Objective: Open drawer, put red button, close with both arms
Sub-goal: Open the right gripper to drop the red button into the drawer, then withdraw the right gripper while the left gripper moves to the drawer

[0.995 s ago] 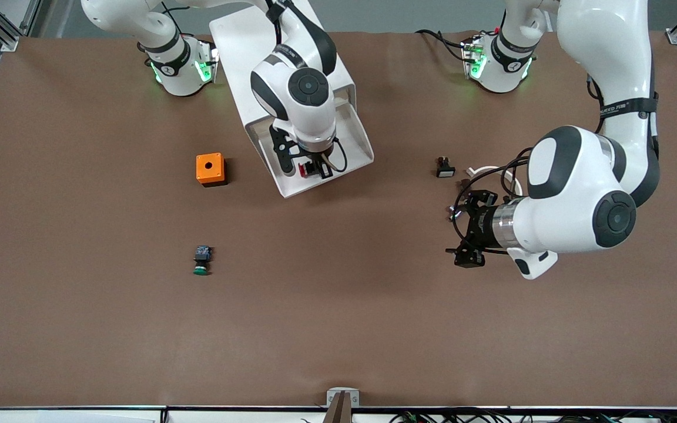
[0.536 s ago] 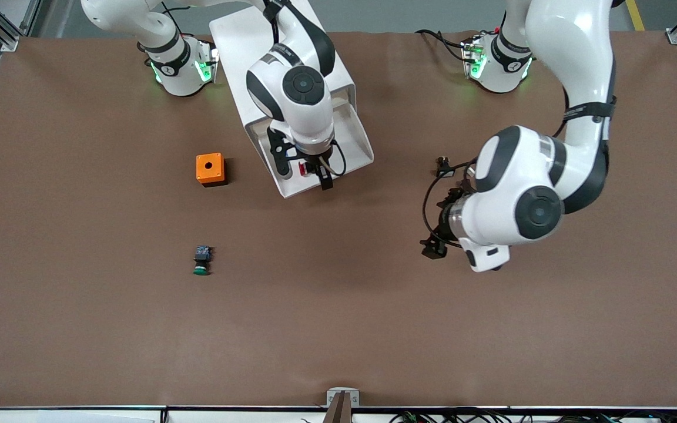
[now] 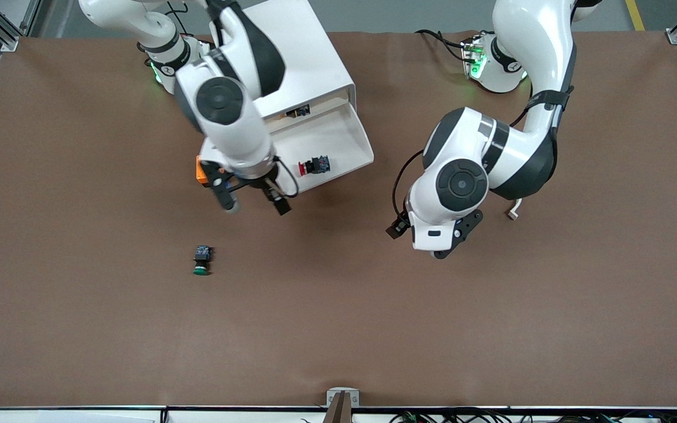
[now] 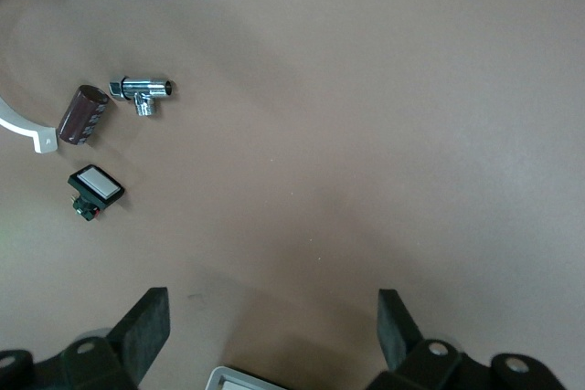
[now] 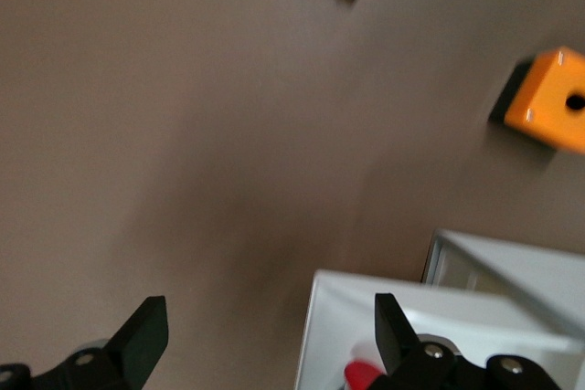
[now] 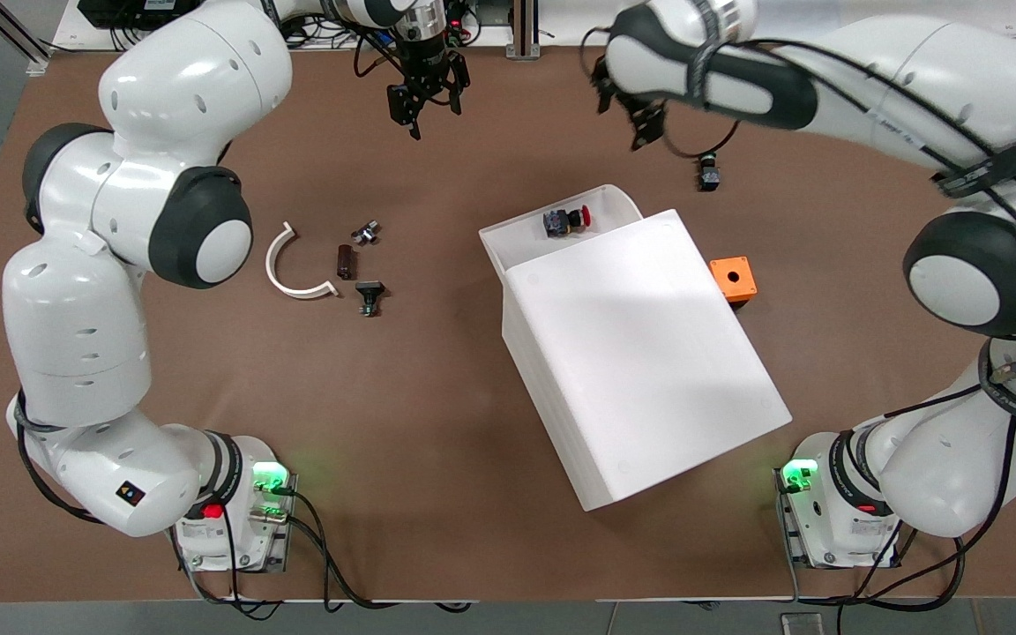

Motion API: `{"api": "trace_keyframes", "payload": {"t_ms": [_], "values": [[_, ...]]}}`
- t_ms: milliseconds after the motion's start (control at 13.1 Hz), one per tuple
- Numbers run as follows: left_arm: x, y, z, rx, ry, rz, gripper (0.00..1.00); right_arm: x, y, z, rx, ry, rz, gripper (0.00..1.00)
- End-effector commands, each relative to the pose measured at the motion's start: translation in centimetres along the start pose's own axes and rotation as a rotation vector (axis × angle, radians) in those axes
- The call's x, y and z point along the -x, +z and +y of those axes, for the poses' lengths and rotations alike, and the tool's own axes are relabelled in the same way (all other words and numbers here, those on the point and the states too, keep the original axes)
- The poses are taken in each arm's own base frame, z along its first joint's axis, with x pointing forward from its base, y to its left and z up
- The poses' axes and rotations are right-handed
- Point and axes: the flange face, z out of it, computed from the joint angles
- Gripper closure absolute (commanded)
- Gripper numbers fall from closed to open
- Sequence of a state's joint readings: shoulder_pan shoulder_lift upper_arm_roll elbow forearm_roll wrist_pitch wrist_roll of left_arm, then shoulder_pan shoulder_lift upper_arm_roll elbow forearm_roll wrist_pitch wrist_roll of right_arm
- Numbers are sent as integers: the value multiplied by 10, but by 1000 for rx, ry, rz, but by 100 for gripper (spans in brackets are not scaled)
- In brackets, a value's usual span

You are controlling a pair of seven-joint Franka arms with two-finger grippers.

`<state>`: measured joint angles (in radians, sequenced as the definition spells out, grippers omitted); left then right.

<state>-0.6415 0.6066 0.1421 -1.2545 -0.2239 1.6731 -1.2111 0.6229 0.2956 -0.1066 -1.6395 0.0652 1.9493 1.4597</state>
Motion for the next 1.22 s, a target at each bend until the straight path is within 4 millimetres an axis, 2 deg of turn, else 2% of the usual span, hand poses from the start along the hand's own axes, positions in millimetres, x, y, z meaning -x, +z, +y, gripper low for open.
{"api": "trace_keyframes", "payload": {"t_ms": [0, 77, 459, 536, 612, 842, 918, 995, 1148], "values": [[6, -5, -1, 1, 67, 28, 0, -91, -41, 28, -34, -112, -1, 0], [13, -4, 1, -2, 104, 36, 0, -113, -51, 38, -41, -150, 0, 0], [17, 2, 6, -15, 278, 69, 0, -229, -80, 102, -18, -376, -9, 0], [31, 18, 15, -15, 360, 68, 0, -247, -85, 115, -19, -430, -9, 0], [40, 22, 20, -9, 396, 77, 0, -264, -91, 128, -24, -478, -4, 0], [67, 36, 32, 22, 450, 68, 0, -297, -109, 161, -32, -601, 16, 0], [79, 47, 41, 49, 472, 66, 0, -303, -117, 171, -32, -645, 21, 0], [81, 62, 45, 52, 477, 68, 0, -304, -127, 179, -38, -683, 28, 0], [101, 87, 50, 85, 502, 82, 1, -302, -147, 193, -34, -718, 47, 0]]}}
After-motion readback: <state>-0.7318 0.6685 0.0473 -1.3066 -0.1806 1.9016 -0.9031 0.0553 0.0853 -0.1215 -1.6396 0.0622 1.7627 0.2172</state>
